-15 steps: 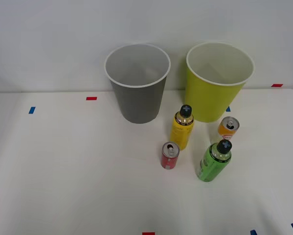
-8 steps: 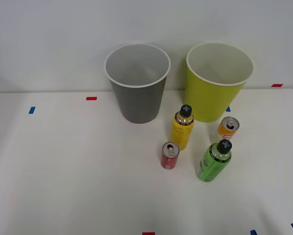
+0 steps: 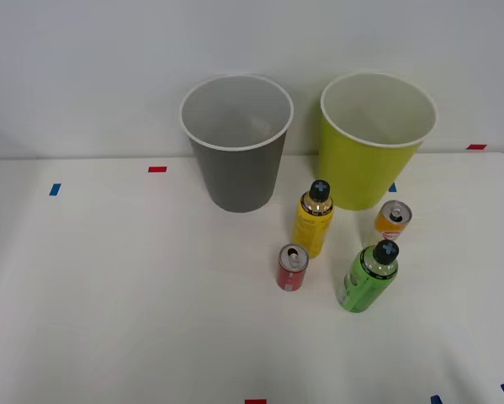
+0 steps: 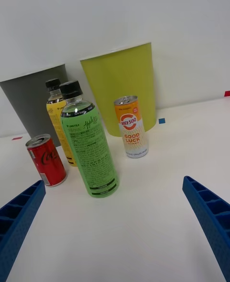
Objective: Put cans in the gray bin, plastic bottles in the light green bin
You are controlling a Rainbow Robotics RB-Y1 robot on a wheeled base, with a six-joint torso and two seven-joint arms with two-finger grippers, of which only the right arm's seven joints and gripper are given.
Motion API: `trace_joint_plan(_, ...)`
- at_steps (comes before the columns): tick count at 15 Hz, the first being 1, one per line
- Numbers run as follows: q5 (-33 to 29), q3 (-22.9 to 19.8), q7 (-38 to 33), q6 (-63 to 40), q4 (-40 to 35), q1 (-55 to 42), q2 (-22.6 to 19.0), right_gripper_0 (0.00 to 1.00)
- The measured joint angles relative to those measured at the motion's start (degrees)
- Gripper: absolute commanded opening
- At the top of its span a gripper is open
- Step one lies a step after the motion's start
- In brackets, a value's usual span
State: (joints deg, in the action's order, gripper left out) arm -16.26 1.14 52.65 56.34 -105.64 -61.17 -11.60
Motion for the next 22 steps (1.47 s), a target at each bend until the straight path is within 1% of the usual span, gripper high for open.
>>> trace_joint_plan(2, 0.0, 0.1, 0.0, -0.1, 0.3, 0.3, 0.1, 1.0)
trace_joint_plan(4, 0.3, 0.9, 0.3, 0.7, 2.6, 1.8, 0.7, 1.0)
trace_joint_plan(7, 0.9, 1.5, 2.4, 3.0, 3.7, 2.7, 0.6, 1.0)
trace_joint_plan(8, 1.0, 1.5, 5.0, 3.2, 3.7, 2.9, 0.3, 1.0)
trace_joint_plan(10, 3.0, 2.9, 12.9, 3.1, 3.8, 3.1, -0.8, 1.0)
trace_joint_plan(13, 11.2, 8.1, 23.1, 2.4, 3.8, 3.5, -4.2, 1.0)
trace_joint_plan(14, 12.9, 8.9, 24.7, 2.0, 3.8, 3.9, -5.5, 1.0)
trace_joint_plan(17, 14.5, 9.1, 25.1, 0.4, 3.8, 5.1, -7.1, 1.0)
trace_joint_plan(20, 14.9, 9.6, 25.1, -2.2, 3.8, 7.8, -7.2, 1.0)
trace_joint_plan(22, 16.2, 10.8, 25.3, -4.6, 3.8, 10.9, -7.2, 1.0)
